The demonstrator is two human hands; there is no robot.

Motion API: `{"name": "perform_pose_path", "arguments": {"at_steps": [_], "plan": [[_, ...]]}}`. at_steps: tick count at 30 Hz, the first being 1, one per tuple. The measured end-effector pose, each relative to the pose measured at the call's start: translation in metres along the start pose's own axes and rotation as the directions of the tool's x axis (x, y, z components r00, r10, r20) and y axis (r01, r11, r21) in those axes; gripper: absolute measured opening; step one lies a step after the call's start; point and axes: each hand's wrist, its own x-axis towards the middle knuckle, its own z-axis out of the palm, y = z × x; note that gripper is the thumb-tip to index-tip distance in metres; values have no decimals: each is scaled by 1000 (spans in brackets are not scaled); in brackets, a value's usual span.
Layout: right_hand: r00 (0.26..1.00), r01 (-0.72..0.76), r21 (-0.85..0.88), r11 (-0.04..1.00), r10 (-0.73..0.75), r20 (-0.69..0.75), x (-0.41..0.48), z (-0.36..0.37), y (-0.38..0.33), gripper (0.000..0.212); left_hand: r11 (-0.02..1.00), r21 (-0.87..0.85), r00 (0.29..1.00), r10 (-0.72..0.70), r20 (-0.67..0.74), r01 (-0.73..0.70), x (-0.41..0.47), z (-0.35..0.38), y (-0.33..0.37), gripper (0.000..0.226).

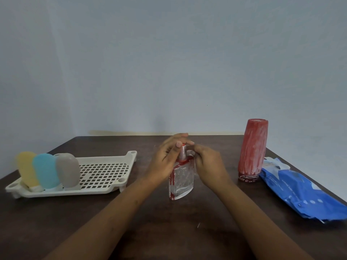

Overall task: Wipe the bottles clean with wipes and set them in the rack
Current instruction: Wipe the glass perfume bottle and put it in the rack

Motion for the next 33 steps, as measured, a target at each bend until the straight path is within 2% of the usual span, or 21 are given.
{"name": "perform_pose_path", "arguments": {"at_steps": [3, 10, 15, 19, 23, 27, 30, 33], "plan": [[1000, 7, 14, 1000, -7, -17, -5, -1, -2, 25, 998, -45, 999, -38, -8, 38, -1, 1, 1, 56], [981, 145, -54, 988, -150, -120, -11, -6, -11, 25, 996, -57, 998, -65, -18, 64, -3, 1, 3, 53], [998, -50, -84, 995, 47, -42, -8, -7, 1, 30, 980, -54, 982, -191, -14, 190, -4, -3, 8, 37], [993, -102, 6, 995, 103, -58, -10, -3, 2, 30, 965, -99, 966, -249, -62, 242, -6, -9, 10, 33], [975, -211, 28, 977, 209, 76, -11, 4, 11, 27, 949, -117, 946, -305, -110, 293, -10, -13, 6, 34], [966, -219, 32, 975, 213, 144, -11, 4, 16, 23, 935, -142, 927, -344, -151, 324, -12, -16, 4, 35], [953, -192, -53, 980, 199, 230, -10, -1, 20, 20, 933, -139, 920, -353, -170, 332, -12, -15, 2, 37], [956, -187, -48, 981, 193, 222, -11, 0, 20, 21, 931, -140, 912, -361, -197, 338, -12, -15, 1, 37]]}}
